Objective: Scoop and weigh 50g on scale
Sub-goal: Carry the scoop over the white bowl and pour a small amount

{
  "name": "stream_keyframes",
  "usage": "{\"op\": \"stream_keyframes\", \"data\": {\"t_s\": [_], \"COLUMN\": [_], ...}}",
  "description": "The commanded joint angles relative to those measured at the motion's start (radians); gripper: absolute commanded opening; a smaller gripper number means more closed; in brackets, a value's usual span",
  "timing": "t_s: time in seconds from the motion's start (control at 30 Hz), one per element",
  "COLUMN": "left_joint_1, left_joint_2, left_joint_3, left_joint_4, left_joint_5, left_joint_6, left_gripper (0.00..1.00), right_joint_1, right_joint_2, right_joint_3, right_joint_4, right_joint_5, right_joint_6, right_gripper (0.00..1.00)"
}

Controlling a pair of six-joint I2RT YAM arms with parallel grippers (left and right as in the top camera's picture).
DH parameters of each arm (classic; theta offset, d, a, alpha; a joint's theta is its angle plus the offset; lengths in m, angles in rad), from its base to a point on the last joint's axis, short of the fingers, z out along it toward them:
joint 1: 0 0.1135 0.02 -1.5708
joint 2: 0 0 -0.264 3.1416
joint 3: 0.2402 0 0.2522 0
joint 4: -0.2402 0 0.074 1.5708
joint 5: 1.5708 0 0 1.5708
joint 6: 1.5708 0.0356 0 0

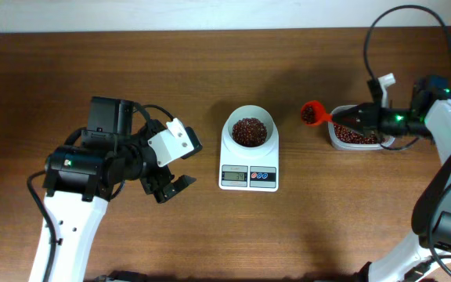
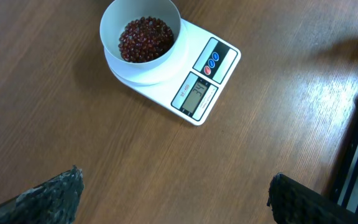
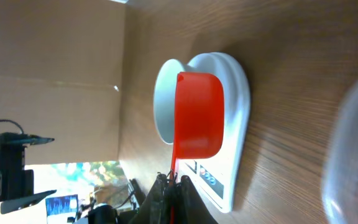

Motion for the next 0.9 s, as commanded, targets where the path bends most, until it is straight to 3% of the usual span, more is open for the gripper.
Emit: {"op": "stream_keyframes", "data": {"t_s": [0.0,0.4,0.5,0.7,0.77,0.83,0.87], "left_joint_1": [0.004,0.004,0.004,0.004,0.004,0.004,0.004], "left_joint_2": [-0.004,-0.004,-0.004,-0.004,-0.004,-0.004,-0.004], "left_joint_3": [0.013,0.013,0.013,0.013,0.013,0.013,0.013], "left_joint_4": [0.000,0.000,0.000,0.000,0.000,0.000,0.000], "left_joint_5": [0.007,0.007,0.007,0.007,0.007,0.007,0.007], "left_joint_6": [0.005,0.005,0.005,0.005,0.005,0.005,0.005], "left_gripper": [0.99,0.99,0.99,0.99,0.99,0.99,0.99], "right_joint_1": [0.072,0.266,0.309,0.335,0.336,0.336,0.336], "right_joint_2": [0.007,0.007,0.007,0.007,0.007,0.007,0.007], "right_joint_3": [-0.007,-0.007,-0.007,-0.007,-0.007,-0.007,-0.007], "right_joint_4": [0.005,0.165,0.232,0.304,0.314,0.315,0.317], "right_joint_5": [-0.062,-0.085,0.025,0.154,-0.012,0.164,0.142], "right_joint_6": [-0.005,0.065,0.065,-0.017,-0.096,0.022,0.020], "right_gripper": [0.04,0.04,0.04,0.04,0.04,0.04,0.04]}}
